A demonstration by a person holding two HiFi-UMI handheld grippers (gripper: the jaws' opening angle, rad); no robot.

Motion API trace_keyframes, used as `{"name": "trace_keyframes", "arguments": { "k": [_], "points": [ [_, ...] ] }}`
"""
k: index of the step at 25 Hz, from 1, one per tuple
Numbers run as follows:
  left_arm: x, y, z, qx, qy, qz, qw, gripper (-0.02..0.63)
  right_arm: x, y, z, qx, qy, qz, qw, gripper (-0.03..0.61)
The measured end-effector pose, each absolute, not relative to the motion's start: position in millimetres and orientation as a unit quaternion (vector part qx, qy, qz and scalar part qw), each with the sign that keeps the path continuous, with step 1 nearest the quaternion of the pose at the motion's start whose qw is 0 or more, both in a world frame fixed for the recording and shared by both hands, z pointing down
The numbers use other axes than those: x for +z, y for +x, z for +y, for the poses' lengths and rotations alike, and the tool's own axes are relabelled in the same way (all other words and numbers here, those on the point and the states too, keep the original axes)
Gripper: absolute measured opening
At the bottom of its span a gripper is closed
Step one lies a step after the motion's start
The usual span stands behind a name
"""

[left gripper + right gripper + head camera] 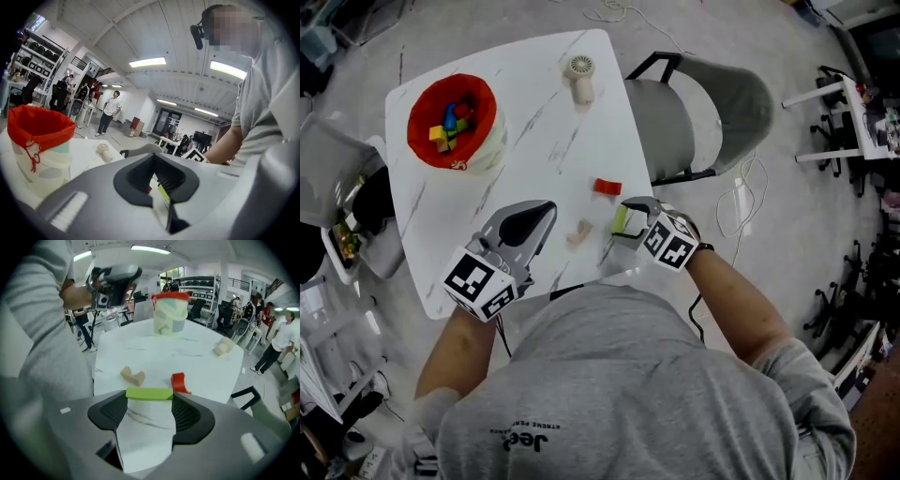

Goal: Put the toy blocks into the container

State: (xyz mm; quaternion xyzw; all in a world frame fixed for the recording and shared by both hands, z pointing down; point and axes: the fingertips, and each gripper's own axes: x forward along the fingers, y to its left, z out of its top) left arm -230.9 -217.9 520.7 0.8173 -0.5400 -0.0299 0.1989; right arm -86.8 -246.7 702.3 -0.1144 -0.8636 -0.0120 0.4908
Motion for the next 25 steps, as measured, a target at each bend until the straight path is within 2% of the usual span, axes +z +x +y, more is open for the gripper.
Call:
{"name": "trace_keyframes", "arguments": {
  "k": [6, 12, 19, 25],
  "points": [
    [486, -280, -213, -0.053, 0.792, -0.586, 0.166, 0.058, 590, -179, -294, -0.027, -0.098, -0.909, 0.405, 0.299],
    [460, -345, -200, -0.066, 0.749, -0.645, 0.138, 0.058, 516, -289, -312, -0.050, -0.119, -0.930, 0.345, 0.299],
    [446, -404, -176, -0.070, 0.699, -0.701, 0.120, 0.058, 490, -394, -301, -0.071, -0.156, -0.928, 0.331, 0.299],
    [439, -431, -150, -0.074, 0.667, -0.732, 0.117, 0.058, 496, -453, -275, -0.098, -0.183, -0.918, 0.338, 0.300]
  ]
}}
